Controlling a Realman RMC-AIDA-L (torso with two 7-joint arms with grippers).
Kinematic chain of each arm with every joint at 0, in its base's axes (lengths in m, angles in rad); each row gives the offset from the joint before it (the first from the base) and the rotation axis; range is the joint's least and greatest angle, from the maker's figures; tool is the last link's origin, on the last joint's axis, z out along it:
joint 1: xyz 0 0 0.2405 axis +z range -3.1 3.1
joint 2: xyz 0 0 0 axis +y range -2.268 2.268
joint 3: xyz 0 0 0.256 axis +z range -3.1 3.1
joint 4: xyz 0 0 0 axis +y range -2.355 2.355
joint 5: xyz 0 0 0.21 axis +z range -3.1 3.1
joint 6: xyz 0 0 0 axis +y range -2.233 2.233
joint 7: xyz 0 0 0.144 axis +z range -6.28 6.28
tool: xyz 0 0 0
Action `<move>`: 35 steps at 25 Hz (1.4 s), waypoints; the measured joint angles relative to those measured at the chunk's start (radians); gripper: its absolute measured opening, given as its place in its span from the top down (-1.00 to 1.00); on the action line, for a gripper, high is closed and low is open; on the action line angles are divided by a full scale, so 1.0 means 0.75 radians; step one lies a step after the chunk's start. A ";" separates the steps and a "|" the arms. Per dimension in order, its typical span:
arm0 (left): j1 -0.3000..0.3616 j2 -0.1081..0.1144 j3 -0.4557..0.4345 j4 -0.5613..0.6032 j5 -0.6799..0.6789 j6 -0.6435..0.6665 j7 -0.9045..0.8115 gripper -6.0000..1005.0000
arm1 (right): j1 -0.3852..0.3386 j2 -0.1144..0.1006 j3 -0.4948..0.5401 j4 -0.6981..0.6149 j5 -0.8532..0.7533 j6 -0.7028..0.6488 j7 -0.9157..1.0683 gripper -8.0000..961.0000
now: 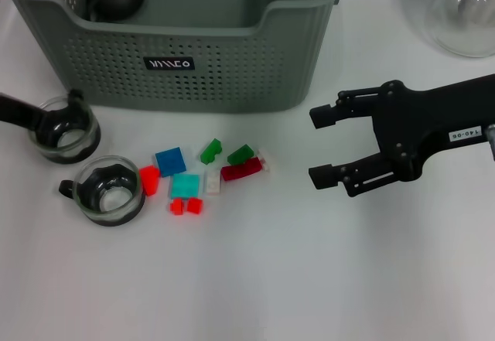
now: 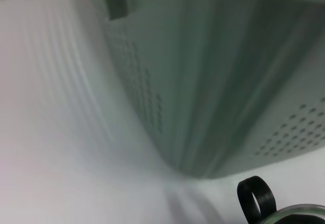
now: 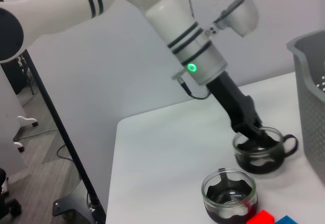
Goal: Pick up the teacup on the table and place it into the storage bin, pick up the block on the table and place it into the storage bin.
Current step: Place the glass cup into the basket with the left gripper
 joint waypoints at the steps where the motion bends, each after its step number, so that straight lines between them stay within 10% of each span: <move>1: 0.007 0.000 -0.005 0.018 -0.001 0.021 0.000 0.88 | 0.000 0.000 0.002 0.000 -0.001 0.000 0.000 -0.93; 11: 0.067 0.026 -0.247 0.375 -0.300 0.575 0.084 0.88 | 0.006 -0.017 0.088 0.010 -0.004 -0.036 -0.002 -0.92; 19: 0.022 0.102 -0.366 0.237 -0.835 0.865 0.106 0.88 | 0.006 -0.075 0.127 0.160 -0.026 -0.033 -0.040 -0.92; 28: -0.225 0.107 -0.329 0.162 -0.996 0.645 0.034 0.88 | 0.007 -0.103 0.235 0.265 -0.116 -0.022 -0.102 -0.93; 35: -0.402 0.156 -0.019 0.065 -0.732 0.105 -0.177 0.88 | -0.001 -0.106 0.269 0.283 -0.146 -0.021 -0.123 -0.93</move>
